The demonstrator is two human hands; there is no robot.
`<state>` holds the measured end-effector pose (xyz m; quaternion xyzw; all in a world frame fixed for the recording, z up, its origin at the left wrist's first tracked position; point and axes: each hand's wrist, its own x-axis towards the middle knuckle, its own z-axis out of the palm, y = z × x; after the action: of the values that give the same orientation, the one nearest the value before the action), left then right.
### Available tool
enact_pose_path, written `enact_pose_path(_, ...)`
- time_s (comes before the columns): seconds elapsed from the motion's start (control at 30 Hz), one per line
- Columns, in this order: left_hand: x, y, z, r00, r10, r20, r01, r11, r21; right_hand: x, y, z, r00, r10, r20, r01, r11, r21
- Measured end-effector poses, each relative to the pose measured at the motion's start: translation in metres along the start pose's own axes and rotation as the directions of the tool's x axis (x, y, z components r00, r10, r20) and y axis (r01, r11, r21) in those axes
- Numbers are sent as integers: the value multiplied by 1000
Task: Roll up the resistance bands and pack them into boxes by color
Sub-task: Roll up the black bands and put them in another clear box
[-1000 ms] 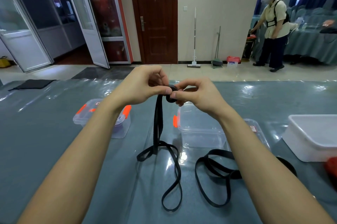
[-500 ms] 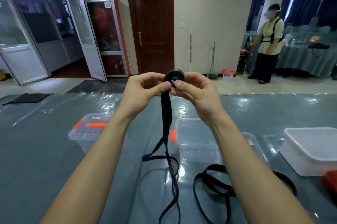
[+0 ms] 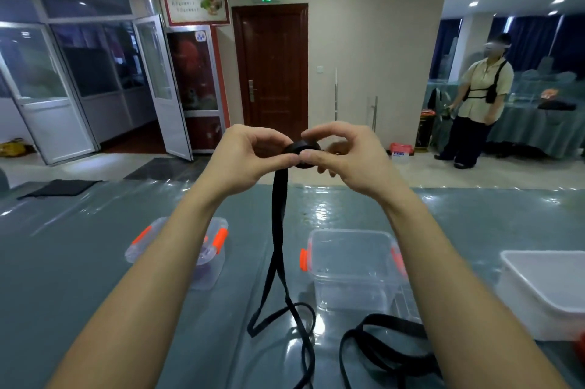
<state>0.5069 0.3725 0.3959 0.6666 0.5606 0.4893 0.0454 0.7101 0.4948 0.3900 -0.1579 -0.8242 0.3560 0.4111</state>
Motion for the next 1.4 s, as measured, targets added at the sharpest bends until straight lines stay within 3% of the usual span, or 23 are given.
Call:
enact_pose_path(0.07, 10, 11, -11, 997, 16, 80, -30, 984, 174, 13, -10, -7, 994, -29, 109, 58, 959, -277)
enact_pose_path(0.17, 19, 25, -24, 989, 24, 144, -62, 962, 265, 18, -17, -8, 986, -56, 154, 101, 948, -302)
enact_pose_path(0.3, 9, 21, -21, 1000, -23, 5, 23, 998, -61, 6, -11, -4, 992, -123, 8, 122, 991, 50)
enact_pose_path(0.4, -12, 6, 1, 995, -85, -42, 74, 973, -217, -8, 1, 5, 994, -53, -100, 84, 940, 330)
enact_pose_path(0.57, -28, -1, 41, 976, -159, -148, 74, 884, -462, -31, 17, 24, 993, 97, -67, -24, 720, 693)
enact_pose_path(0.7, -29, -2, 59, 980, -183, -77, 118, 849, -514, -49, 37, 33, 974, 228, 2, -124, 520, 845)
enact_pose_path(0.77, -30, -2, 67, 972, -233, -32, 187, 846, -500, -57, 49, 34, 962, 269, -48, -113, 552, 826)
enact_pose_path(0.83, -32, -3, 74, 962, -274, 4, 246, 859, -449, -66, 60, 29, 958, 273, -91, -119, 666, 737)
enact_pose_path(0.93, -29, -4, 78, 944, -315, 95, 328, 881, -340, -81, 77, 11, 960, 280, -22, -218, 792, 570)
enact_pose_path(1.07, -15, 1, 86, 857, -389, 337, 449, 886, -118, -96, 93, -16, 946, 320, 47, -298, 806, 512)
enact_pose_path(1.2, -4, 6, 104, 786, -406, 466, 395, 910, 126, -104, 108, -24, 933, 321, 163, -360, 846, 393)
enact_pose_path(1.3, -2, 2, 120, 814, -404, 418, 425, 904, 46, -114, 117, -28, 927, 364, 90, -360, 795, 488)
enact_pose_path(1.4, -25, -8, 153, 873, -399, 281, 464, 857, -224, -125, 126, -30, 905, 424, 26, -335, 676, 656)
